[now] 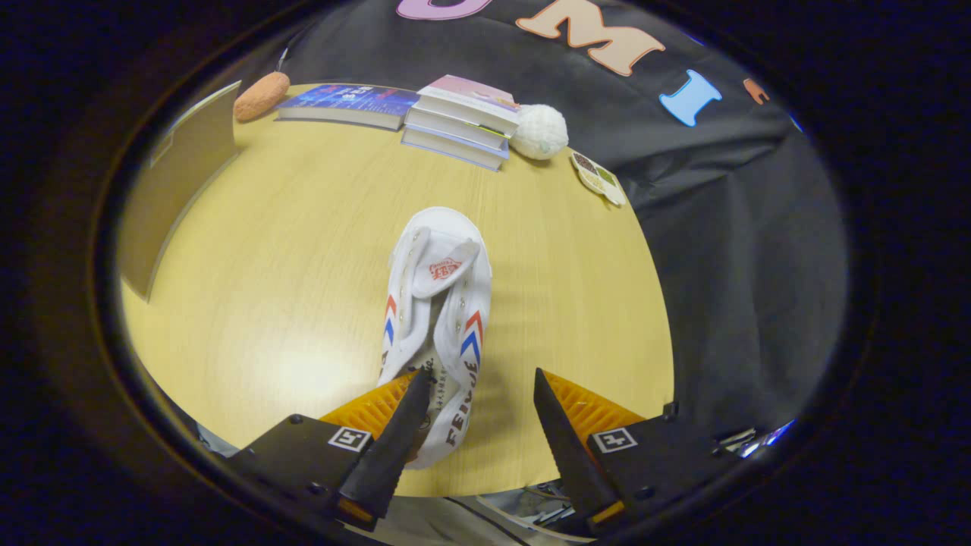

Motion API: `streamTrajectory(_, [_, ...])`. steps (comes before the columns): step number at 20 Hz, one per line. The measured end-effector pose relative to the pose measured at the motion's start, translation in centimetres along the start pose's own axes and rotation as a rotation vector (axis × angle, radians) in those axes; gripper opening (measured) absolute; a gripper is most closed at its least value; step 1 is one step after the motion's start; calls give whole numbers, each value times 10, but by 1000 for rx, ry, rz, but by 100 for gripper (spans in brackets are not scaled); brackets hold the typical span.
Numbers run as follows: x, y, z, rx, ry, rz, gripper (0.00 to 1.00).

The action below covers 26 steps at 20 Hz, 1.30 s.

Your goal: Open the storage box then place both shoes into the box .Put the left shoe in first, then the right shoe, with the right side of both shoes facing outward in a uniform manner.

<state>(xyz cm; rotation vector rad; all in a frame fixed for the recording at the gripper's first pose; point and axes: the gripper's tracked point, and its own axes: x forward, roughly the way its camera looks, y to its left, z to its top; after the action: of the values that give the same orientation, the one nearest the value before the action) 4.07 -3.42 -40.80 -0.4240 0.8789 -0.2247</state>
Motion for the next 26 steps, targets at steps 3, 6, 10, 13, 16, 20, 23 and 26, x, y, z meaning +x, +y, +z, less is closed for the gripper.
streamTrajectory(3, [10,-2,2,0,6,-1,90])
streamTrajectory(6, [30,-12,9,-38,-3,-26,90])
streamTrajectory(10, [59,-20,20,-52,-24,-12,78])
streamTrajectory(13, [65,-20,27,-54,-32,-3,70])
streamTrajectory(16, [70,-14,33,-96,-70,-18,59])
streamTrajectory(20, [72,2,32,-157,-83,-53,44])
streamTrajectory(23, [74,10,26,-140,-55,-61,31])
streamTrajectory(26, [70,11,30,-138,-72,-111,10])
